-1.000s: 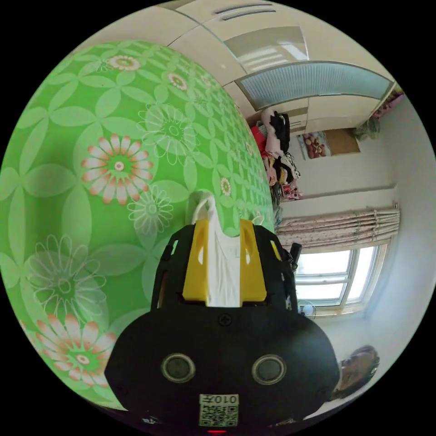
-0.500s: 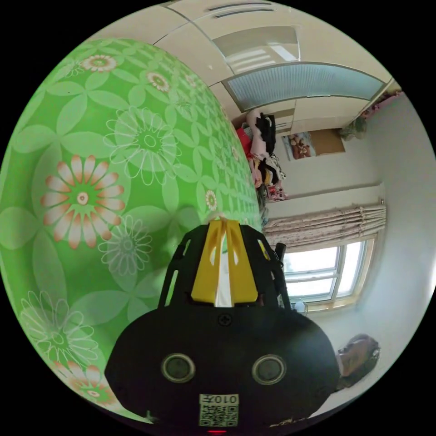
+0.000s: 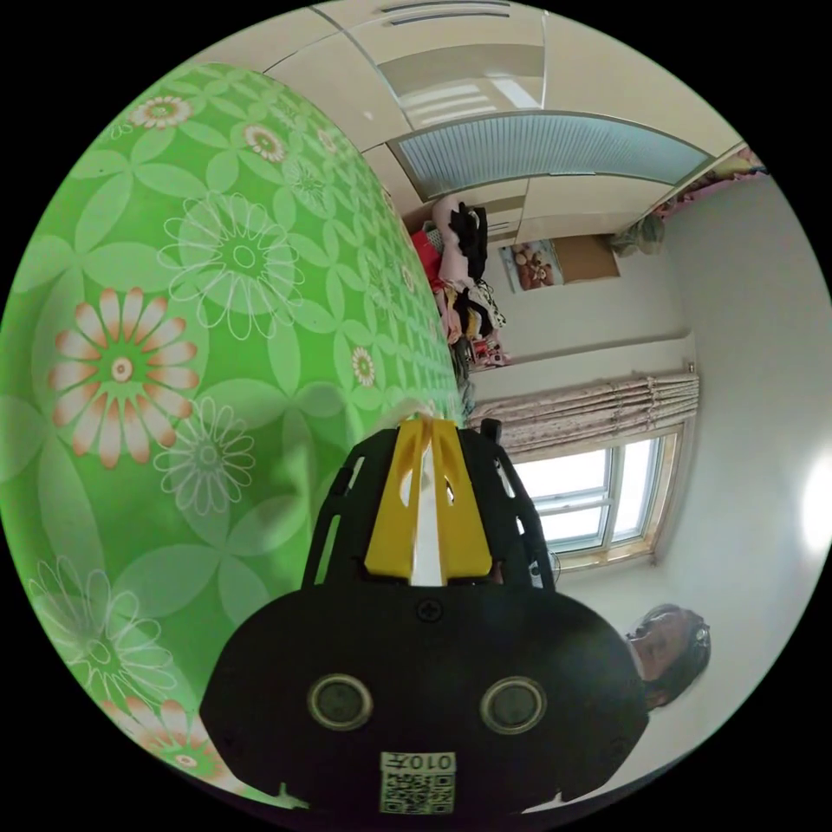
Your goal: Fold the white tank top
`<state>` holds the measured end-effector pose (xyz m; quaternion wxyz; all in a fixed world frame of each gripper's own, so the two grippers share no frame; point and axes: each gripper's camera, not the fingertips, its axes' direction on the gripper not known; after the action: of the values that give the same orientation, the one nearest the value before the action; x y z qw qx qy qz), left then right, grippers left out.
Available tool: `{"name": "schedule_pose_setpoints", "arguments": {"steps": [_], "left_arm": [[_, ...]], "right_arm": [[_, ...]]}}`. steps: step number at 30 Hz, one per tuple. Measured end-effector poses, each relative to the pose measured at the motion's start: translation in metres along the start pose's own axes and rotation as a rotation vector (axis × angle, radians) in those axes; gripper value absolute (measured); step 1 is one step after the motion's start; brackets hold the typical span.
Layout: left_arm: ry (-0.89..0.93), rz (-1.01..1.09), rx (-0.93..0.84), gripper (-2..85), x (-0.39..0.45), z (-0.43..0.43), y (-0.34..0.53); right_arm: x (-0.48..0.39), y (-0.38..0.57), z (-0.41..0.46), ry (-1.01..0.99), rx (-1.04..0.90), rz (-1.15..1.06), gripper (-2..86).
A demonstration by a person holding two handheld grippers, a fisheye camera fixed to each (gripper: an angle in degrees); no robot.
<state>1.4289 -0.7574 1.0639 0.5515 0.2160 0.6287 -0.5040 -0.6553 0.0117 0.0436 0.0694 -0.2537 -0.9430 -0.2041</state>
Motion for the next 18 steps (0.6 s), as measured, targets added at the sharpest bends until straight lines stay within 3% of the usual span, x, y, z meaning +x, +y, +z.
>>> {"name": "schedule_pose_setpoints", "arguments": {"steps": [6, 10, 12, 18], "left_arm": [[-0.016, 0.004, 0.031, 0.2, -0.009, -0.017, 0.002], [-0.036, -0.012, 0.032, 0.2, -0.019, -0.009, -0.006], [-0.082, -0.056, 0.024, 0.2, -0.027, -0.002, -0.009], [-0.062, -0.116, -0.002, 0.2, -0.041, 0.003, -0.01]], "right_arm": [[-0.002, 0.015, -0.031, -0.223, 0.164, -0.155, 3.9], [-0.016, 0.012, -0.016, 0.153, 0.154, -0.105, 4.5], [-0.018, 0.006, -0.001, 0.244, 0.125, -0.076, 5.2], [-0.008, -0.007, 0.015, 0.227, 0.052, -0.032, 6.4]]}}
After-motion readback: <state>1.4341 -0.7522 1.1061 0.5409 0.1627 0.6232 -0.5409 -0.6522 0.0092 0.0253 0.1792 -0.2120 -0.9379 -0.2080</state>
